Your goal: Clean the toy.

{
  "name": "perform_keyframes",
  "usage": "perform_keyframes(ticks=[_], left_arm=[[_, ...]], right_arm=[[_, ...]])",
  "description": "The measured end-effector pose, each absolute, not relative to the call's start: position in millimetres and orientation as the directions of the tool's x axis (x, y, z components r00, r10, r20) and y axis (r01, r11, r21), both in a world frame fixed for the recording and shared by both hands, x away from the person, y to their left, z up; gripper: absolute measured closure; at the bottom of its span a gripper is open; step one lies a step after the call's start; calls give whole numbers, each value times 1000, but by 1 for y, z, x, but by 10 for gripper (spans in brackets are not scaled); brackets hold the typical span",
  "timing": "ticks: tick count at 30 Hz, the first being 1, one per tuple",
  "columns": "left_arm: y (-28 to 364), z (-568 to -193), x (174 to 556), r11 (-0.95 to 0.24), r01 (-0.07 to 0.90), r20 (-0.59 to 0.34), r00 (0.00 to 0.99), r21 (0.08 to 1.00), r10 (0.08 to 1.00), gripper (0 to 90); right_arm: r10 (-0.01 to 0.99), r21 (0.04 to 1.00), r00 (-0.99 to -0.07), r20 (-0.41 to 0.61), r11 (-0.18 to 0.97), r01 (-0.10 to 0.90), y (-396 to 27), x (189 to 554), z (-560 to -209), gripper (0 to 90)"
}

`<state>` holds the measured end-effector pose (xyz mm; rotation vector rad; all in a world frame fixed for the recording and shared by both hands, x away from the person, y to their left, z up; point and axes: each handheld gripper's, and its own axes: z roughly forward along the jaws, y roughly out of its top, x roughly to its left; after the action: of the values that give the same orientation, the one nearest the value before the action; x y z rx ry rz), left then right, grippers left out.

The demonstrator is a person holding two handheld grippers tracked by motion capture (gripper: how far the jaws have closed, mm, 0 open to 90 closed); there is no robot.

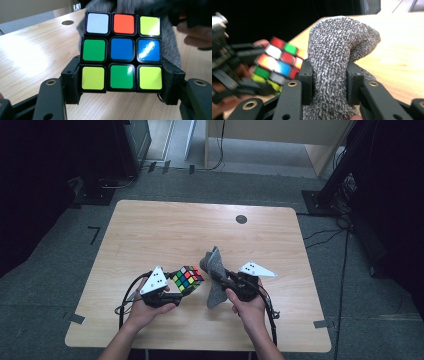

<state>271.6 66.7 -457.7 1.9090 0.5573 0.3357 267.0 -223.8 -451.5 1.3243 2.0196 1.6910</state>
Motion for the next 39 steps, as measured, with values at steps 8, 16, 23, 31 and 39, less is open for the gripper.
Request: perform_keyframes(ticks=[8, 16, 23, 31, 39], left_arm=[[72, -455, 270, -313, 222, -22, 845, 924, 535, 343], [77, -456, 273, -303, 232, -32, 838, 924, 545, 343], [77, -457, 274, -305, 238, -35, 837, 922, 547, 343], [77, -457, 274, -306, 238, -36, 838, 922, 544, 343], [77, -459, 276, -313, 244, -34, 835, 918, 550, 342]], right_arm=[[801, 833, -521, 295, 51, 550, -243, 279, -470, 470], [826, 845, -490, 277, 33, 534, -265, 279, -461, 678], [744, 912, -601, 292, -27, 410, -257, 271, -449, 692], [818, 807, -524, 238, 133, 575, -265, 286, -473, 499], [802, 898, -560, 208, 71, 435, -277, 277, -450, 436]])
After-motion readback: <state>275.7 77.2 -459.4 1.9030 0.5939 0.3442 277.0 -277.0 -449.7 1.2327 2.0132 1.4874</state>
